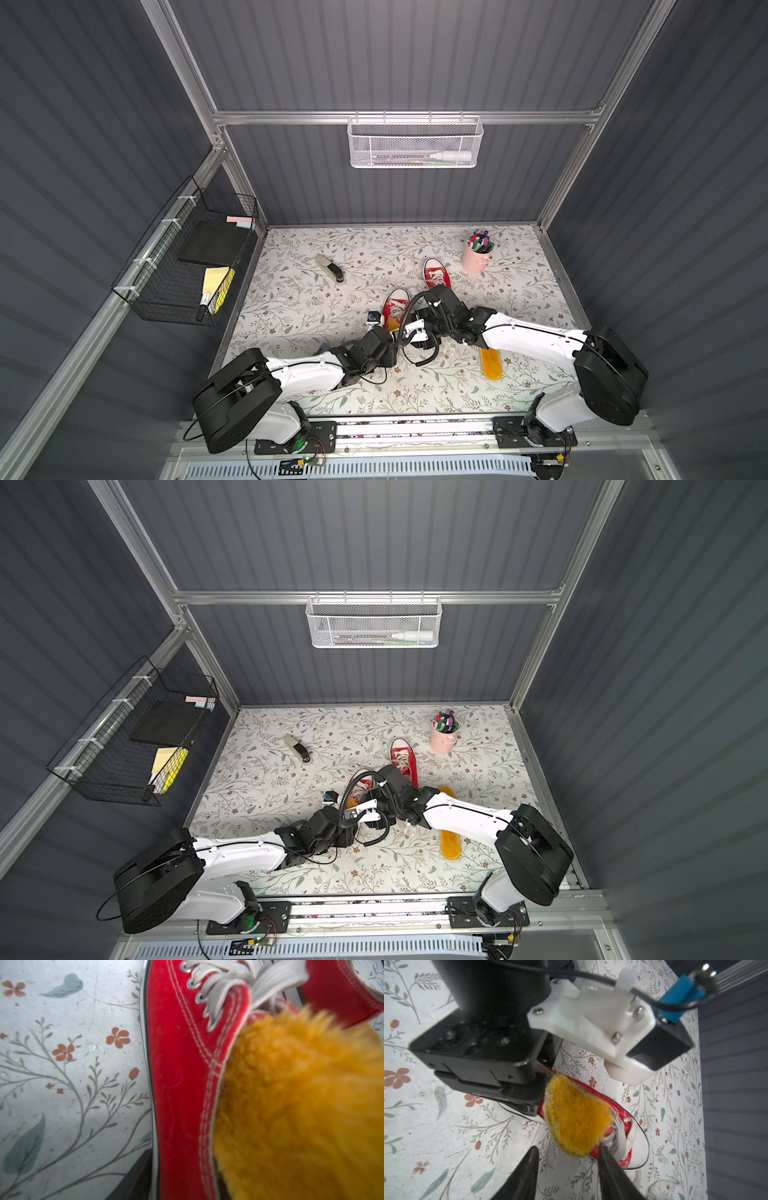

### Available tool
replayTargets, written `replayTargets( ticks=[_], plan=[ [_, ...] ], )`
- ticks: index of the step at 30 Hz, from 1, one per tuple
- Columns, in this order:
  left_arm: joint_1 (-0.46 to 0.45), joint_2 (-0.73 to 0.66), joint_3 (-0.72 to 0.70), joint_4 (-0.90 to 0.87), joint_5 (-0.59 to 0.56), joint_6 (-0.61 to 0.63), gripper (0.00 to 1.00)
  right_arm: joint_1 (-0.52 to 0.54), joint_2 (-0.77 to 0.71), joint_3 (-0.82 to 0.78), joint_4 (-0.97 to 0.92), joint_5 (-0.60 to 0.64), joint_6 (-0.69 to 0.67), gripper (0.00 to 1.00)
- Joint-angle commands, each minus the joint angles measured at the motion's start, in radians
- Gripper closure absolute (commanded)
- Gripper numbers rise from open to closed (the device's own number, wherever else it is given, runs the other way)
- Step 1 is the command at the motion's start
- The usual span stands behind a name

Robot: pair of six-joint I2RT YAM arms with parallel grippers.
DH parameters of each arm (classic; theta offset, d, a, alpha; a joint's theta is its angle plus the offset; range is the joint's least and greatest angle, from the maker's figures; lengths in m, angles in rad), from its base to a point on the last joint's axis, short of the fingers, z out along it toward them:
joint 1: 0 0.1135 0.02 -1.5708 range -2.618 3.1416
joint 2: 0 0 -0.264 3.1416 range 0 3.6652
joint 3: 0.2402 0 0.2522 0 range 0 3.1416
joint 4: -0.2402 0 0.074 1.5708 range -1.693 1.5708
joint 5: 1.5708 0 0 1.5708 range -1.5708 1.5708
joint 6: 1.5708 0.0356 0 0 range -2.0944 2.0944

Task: Remove the insole from the shoe

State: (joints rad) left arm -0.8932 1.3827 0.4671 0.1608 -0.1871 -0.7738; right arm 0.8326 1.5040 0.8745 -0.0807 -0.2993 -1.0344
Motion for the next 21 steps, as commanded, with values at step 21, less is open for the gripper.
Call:
replayTargets(
  ticks=[21],
  plan=[
    [-0.006, -0.051, 0.001, 0.060, 0.069, 0.054, 0.43, -0.015, 0.023, 0.004, 0.123, -0.223, 0.133, 0.86]
  ],
)
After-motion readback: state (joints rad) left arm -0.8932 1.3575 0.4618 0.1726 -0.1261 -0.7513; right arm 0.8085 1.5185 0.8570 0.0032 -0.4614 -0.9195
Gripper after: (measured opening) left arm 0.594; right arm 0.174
